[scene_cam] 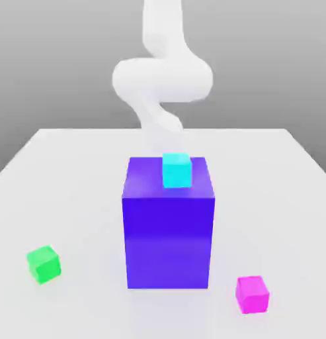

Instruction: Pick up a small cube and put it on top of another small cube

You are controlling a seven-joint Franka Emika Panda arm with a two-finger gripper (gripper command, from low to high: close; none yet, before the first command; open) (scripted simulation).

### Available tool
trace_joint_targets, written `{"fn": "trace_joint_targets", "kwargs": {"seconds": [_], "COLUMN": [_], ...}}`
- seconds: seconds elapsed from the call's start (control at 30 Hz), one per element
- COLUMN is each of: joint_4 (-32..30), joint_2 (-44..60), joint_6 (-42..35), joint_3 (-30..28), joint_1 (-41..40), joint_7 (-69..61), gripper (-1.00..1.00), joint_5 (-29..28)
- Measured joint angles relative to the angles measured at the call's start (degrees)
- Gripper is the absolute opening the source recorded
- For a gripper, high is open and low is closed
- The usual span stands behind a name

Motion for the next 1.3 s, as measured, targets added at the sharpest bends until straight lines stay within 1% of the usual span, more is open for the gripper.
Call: {"fn": "trace_joint_targets", "kwargs": {"seconds": [0.33,0.5,0.67,0.83,1.0,1.17,1.2,1.3], "joint_4": [-4.7,-6.9,-9.2,-11.6,-13.7,-12.2,-11.9,-11.9], "joint_2": [17.9,26.8,35.6,44.1,52.5,62.7,63.0,63.0], "joint_6": [8.1,12.0,16.0,20.1,24.7,32.6,31.5,31.4], "joint_3": [-5.6,-6.6,-6.0,-4.9,-4.0,-1.9,-2.2,-2.2], "joint_1": [13.0,17.7,21.0,23.9,24.8,23.4,23.5,23.5], "joint_7": [-25.7,-38.7,-51.2,-62.0,-69.5,-71.9,-72.1,-72.1], "gripper": [0.00,0.00,0.00,0.00,0.00,0.00,-1.00,-1.00], "joint_5": [3.9,6.4,8.1,7.5,3.4,4.4,5.3,5.3]}}
